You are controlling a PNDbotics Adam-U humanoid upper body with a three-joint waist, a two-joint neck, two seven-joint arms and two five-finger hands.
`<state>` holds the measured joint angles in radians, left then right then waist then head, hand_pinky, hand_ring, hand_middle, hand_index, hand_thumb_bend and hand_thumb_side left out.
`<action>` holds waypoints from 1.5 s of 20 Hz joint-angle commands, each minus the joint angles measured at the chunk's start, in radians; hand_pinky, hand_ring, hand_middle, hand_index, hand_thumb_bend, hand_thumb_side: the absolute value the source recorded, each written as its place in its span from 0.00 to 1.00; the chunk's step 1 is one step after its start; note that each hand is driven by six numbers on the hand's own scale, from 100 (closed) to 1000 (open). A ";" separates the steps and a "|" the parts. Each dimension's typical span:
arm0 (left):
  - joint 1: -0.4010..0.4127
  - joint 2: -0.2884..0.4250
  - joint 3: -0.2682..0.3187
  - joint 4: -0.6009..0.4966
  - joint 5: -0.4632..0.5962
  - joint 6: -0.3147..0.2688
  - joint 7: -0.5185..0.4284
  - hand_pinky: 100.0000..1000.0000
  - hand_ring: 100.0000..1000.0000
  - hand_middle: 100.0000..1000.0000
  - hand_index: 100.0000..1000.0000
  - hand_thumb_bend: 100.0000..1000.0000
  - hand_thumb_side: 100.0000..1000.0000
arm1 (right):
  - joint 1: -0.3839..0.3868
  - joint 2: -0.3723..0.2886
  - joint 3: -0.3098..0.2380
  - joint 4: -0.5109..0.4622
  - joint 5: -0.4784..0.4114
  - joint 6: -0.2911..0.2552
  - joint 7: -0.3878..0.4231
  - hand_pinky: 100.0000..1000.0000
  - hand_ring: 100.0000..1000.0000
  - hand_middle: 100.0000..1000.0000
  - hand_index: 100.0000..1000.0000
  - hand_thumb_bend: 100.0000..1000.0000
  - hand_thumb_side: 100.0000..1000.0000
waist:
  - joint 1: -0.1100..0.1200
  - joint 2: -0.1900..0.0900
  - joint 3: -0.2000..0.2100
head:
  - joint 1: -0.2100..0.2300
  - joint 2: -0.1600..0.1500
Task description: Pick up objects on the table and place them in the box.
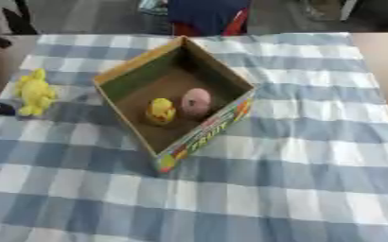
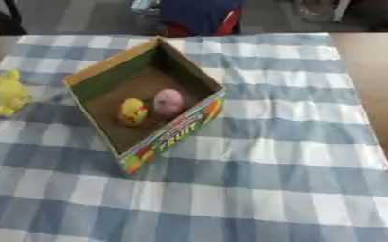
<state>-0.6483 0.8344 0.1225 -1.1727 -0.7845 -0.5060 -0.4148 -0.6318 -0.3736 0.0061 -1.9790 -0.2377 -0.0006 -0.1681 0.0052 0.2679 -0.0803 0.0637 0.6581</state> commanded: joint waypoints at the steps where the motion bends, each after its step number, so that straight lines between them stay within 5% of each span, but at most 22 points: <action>1: -0.031 0.023 -0.005 0.018 -0.001 -0.008 -0.024 0.39 0.80 0.80 0.94 0.88 0.52 | -0.008 -0.012 -0.008 -0.021 0.007 0.002 0.000 0.64 0.68 0.62 0.84 0.00 0.93 | 0.004 -0.019 -0.001 | -0.003 -0.009; 14: -0.120 -0.016 -0.020 0.180 -0.080 0.018 -0.045 0.40 0.80 0.80 0.96 0.92 0.53 | -0.017 -0.012 -0.005 -0.021 0.012 0.008 0.010 0.64 0.68 0.61 0.84 0.00 0.94 | 0.012 0.006 -0.022 | 0.002 -0.035; 30: -0.166 -0.038 -0.017 0.250 -0.131 0.055 -0.032 0.41 0.81 0.81 0.96 0.91 0.56 | -0.028 -0.014 -0.004 -0.021 0.014 0.010 0.017 0.65 0.68 0.61 0.84 0.00 0.94 | 0.011 0.031 -0.032 | 0.025 -0.061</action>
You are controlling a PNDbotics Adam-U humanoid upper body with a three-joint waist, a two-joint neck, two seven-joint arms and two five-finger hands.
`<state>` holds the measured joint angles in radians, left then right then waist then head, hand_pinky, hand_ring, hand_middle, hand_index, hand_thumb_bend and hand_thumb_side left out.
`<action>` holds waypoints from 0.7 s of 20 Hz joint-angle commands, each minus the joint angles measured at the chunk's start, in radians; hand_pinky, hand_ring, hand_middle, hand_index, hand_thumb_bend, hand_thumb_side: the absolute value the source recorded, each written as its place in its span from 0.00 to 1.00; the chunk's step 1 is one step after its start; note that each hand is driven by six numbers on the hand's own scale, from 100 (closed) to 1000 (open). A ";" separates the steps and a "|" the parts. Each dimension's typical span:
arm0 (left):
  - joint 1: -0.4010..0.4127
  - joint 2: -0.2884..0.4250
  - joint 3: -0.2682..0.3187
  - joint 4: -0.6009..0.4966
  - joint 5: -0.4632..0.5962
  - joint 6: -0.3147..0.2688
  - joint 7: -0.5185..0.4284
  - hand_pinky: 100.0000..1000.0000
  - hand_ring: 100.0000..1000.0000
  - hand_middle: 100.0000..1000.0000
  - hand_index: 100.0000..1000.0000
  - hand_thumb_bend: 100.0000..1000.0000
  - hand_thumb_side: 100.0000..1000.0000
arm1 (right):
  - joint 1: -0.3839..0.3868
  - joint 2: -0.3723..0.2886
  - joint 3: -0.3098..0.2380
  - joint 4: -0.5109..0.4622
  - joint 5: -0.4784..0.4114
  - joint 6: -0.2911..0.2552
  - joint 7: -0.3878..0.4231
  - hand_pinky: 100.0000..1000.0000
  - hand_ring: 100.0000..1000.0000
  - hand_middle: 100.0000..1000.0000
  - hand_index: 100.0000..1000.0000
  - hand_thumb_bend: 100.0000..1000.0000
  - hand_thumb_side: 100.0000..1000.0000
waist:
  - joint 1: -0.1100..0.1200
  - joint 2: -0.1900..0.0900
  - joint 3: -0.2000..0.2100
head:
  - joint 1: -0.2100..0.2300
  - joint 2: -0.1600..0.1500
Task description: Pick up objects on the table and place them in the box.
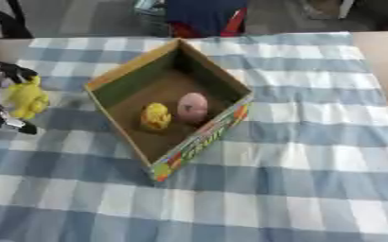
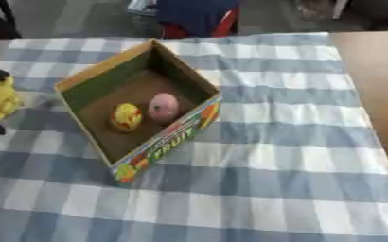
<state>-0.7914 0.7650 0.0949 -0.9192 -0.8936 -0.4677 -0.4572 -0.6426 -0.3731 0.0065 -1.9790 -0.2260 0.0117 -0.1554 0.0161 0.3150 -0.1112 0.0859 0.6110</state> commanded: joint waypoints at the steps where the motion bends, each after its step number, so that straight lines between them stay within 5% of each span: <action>1: -0.025 0.032 0.012 -0.002 -0.034 0.025 0.017 0.41 0.81 0.82 0.96 0.91 0.56 | -0.017 -0.015 -0.004 -0.021 0.002 -0.002 0.005 0.65 0.68 0.61 0.84 0.00 0.94 | 0.001 -0.015 -0.002 | 0.002 -0.015; 8: -0.041 0.035 0.020 0.006 -0.121 0.119 0.075 0.41 0.82 0.81 0.95 0.88 0.61 | -0.019 -0.017 -0.003 -0.021 0.002 -0.001 0.011 0.65 0.68 0.61 0.84 0.00 0.94 | 0.001 -0.007 -0.005 | 0.002 -0.023; 14: -0.045 0.028 0.021 0.032 -0.109 0.138 0.079 0.35 0.77 0.74 0.89 0.85 0.59 | -0.020 -0.017 -0.004 -0.021 0.001 -0.001 0.013 0.65 0.68 0.61 0.84 0.00 0.95 | 0.001 -0.003 -0.009 | 0.002 -0.031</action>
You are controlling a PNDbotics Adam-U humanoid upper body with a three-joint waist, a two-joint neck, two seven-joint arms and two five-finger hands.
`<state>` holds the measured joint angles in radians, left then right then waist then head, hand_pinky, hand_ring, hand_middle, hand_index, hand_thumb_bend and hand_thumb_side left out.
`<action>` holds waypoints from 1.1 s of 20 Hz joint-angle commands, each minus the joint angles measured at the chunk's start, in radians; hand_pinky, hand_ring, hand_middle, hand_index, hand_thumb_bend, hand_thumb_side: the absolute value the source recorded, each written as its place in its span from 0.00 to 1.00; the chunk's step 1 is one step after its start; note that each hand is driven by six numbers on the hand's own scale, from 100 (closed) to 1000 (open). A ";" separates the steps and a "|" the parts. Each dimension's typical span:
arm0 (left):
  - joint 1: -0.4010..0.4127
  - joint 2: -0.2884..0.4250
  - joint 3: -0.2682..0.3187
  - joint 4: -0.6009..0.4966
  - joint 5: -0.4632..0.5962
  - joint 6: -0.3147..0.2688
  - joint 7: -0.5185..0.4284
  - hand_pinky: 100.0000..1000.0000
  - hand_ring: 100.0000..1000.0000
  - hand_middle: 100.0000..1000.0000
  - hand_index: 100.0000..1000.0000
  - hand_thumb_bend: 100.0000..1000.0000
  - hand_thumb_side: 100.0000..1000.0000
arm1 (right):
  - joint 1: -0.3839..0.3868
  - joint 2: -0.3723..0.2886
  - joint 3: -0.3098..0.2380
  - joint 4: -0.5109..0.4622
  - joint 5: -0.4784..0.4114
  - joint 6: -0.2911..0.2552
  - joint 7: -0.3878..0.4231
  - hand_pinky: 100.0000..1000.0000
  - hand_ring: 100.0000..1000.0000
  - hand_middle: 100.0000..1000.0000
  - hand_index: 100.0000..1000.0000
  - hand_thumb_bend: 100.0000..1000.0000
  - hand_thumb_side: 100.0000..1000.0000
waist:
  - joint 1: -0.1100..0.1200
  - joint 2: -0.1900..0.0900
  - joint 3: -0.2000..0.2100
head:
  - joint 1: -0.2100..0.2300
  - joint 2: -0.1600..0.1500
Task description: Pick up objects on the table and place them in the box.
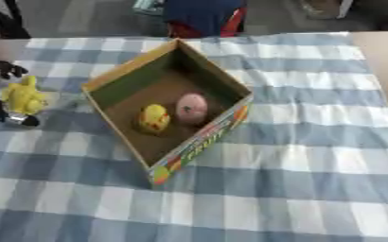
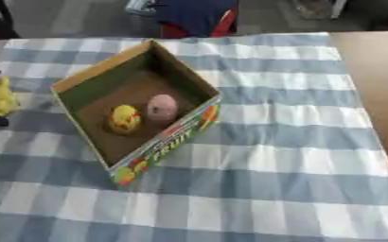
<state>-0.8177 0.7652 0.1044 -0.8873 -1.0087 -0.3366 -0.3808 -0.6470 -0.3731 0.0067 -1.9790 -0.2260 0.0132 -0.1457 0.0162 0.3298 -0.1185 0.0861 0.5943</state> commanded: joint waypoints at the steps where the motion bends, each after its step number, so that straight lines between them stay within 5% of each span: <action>1: -0.019 0.027 0.010 0.003 0.010 0.006 0.000 0.34 0.77 0.74 0.88 0.85 0.59 | -0.016 -0.016 -0.004 -0.021 0.001 -0.002 0.003 0.65 0.68 0.61 0.84 0.00 0.95 | 0.000 -0.017 -0.002 | 0.002 -0.015; 13: -0.026 0.019 0.011 0.025 0.023 0.005 -0.021 0.28 0.71 0.64 0.82 0.80 0.59 | -0.018 -0.017 -0.005 -0.021 0.001 -0.003 0.006 0.65 0.68 0.61 0.84 0.00 0.95 | -0.001 -0.010 -0.009 | 0.003 -0.016; 19: -0.026 0.022 0.012 0.022 0.032 0.018 -0.010 0.25 0.66 0.56 0.77 0.66 0.63 | -0.015 -0.016 -0.006 -0.021 0.003 -0.001 0.007 0.65 0.68 0.61 0.84 0.00 0.95 | 0.000 -0.012 -0.008 | -0.001 -0.013; 22: -0.024 0.024 0.012 0.017 0.027 0.028 0.003 0.23 0.64 0.54 0.76 0.50 0.60 | -0.014 -0.015 -0.007 -0.021 0.002 -0.001 0.006 0.65 0.68 0.61 0.84 0.00 0.95 | 0.000 -0.014 -0.008 | -0.004 -0.009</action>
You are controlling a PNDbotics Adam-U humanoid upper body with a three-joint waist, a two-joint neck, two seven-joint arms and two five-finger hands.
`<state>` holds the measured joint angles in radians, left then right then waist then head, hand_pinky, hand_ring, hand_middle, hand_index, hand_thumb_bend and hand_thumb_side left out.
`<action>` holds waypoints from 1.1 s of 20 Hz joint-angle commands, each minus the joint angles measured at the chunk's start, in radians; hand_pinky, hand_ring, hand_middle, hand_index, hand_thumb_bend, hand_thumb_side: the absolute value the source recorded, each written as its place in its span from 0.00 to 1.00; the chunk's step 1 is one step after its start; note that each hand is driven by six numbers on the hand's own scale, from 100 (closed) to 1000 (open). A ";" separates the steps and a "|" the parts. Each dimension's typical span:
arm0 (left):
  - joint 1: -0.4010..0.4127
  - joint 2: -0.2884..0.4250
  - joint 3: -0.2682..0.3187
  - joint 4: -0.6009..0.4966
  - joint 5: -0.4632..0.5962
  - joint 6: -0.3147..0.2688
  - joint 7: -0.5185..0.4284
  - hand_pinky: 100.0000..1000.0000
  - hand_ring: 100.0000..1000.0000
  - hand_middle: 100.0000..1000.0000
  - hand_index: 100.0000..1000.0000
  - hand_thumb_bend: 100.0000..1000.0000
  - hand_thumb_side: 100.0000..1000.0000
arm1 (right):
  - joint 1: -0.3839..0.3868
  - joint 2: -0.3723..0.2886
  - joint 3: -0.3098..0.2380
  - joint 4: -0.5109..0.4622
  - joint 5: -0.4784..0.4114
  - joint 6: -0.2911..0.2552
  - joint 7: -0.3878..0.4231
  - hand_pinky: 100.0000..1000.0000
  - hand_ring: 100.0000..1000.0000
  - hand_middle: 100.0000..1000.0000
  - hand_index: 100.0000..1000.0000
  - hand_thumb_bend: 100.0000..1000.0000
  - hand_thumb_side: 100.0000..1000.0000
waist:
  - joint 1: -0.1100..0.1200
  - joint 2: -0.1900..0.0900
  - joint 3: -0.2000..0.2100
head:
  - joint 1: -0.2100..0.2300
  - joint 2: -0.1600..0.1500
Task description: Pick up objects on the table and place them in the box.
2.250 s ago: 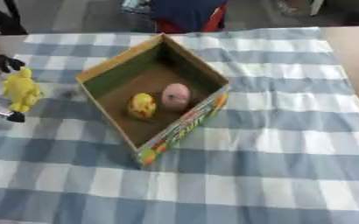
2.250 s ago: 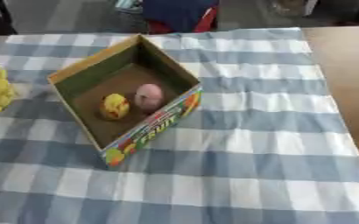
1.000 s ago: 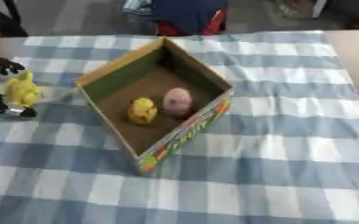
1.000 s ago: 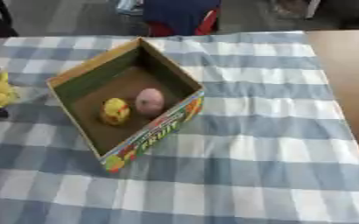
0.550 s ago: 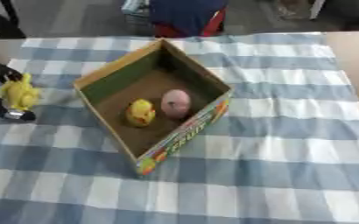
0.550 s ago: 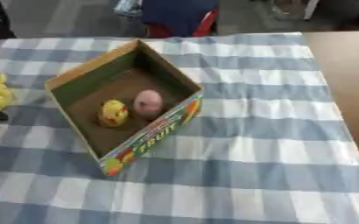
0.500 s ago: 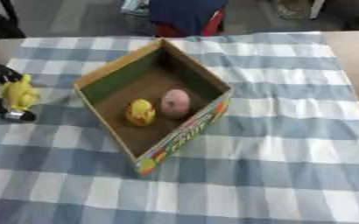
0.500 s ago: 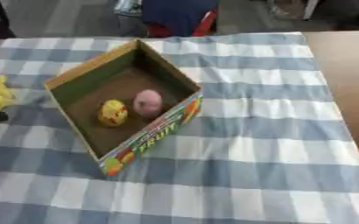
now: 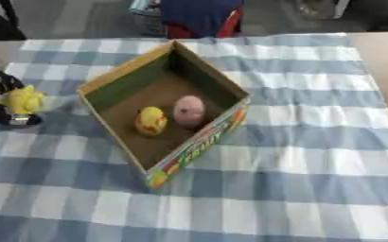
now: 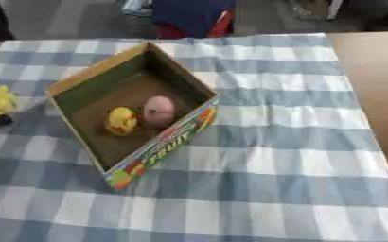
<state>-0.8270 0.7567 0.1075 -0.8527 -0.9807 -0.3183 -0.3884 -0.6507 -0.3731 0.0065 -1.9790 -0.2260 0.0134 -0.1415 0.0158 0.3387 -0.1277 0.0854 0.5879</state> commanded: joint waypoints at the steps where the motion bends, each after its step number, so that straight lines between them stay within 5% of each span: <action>1: -0.014 0.033 0.009 -0.020 -0.004 0.014 0.017 0.23 0.64 0.53 0.76 0.46 0.58 | -0.010 -0.014 -0.007 -0.021 0.002 -0.002 0.001 0.65 0.68 0.61 0.84 0.00 0.95 | 0.001 -0.024 0.002 | -0.005 -0.001; 8: -0.010 0.039 0.006 -0.043 -0.023 0.025 0.052 0.19 0.59 0.49 0.72 0.11 0.38 | -0.007 -0.012 -0.007 -0.021 -0.001 -0.001 -0.001 0.65 0.68 0.61 0.84 0.00 0.96 | 0.000 -0.032 0.006 | -0.019 0.010; 14: -0.007 0.043 0.003 -0.066 -0.045 0.041 0.091 0.17 0.57 0.46 0.68 0.07 0.34 | -0.005 -0.008 -0.007 -0.021 -0.003 0.000 -0.003 0.65 0.68 0.61 0.84 0.00 0.96 | 0.000 -0.040 0.008 | -0.037 0.019; 16: -0.007 0.044 0.004 -0.074 -0.052 0.049 0.107 0.14 0.55 0.43 0.66 0.00 0.27 | -0.004 -0.007 -0.007 -0.021 -0.004 0.000 -0.004 0.65 0.68 0.61 0.84 0.00 0.96 | 0.001 -0.043 0.010 | -0.041 0.021; 22: -0.004 0.045 -0.002 -0.098 -0.062 0.061 0.157 0.07 0.49 0.37 0.60 0.00 0.06 | -0.001 -0.003 -0.007 -0.021 -0.006 0.001 -0.005 0.65 0.68 0.61 0.84 0.00 0.97 | 0.004 -0.052 0.013 | -0.049 0.024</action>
<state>-0.8189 0.7574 0.1042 -0.9265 -1.0395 -0.2590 -0.2441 -0.6418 -0.3644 0.0063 -1.9790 -0.2280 0.0155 -0.1447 0.0175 0.3114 -0.1158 0.0404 0.6071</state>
